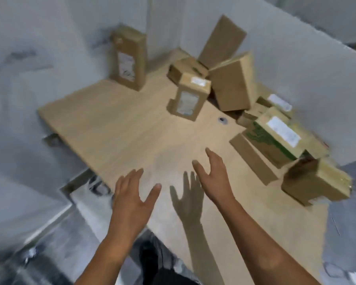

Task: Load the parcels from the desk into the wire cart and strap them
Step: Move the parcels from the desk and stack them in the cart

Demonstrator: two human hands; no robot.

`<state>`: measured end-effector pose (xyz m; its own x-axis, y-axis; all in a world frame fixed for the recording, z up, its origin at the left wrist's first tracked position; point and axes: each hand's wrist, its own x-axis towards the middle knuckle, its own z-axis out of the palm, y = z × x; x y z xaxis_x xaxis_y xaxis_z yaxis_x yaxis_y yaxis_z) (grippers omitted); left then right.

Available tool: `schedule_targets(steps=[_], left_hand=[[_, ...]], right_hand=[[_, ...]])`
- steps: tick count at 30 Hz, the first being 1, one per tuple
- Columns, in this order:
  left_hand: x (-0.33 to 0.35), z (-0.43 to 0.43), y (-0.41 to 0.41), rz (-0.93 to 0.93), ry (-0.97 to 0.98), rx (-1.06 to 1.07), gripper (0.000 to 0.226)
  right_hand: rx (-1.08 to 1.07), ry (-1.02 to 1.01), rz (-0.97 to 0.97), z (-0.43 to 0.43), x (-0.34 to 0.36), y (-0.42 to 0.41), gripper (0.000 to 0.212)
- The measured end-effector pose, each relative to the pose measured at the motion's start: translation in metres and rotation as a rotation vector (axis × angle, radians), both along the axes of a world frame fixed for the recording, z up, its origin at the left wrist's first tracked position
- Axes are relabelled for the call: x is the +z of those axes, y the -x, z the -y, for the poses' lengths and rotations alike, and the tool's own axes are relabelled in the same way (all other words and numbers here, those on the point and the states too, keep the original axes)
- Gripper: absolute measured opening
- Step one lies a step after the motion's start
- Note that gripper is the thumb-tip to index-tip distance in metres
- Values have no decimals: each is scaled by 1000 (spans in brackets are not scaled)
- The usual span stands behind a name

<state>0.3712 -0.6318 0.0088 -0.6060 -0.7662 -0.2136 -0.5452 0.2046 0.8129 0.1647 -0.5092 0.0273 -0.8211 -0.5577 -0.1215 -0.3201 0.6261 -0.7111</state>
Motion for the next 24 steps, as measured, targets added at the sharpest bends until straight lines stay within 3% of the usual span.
schedule_targets(steps=[6,16,24], left_hand=[[20,8,99,37,4,-163,79],[28,62,202,-24,-53,-275,68],[22,35,301,-26,-107,-646,59]], right_hand=[[-221,83,57,-34,6,72,68],[-338,108,53,-8,18,127,64],[-693,69,-14,-68,30,143,63]])
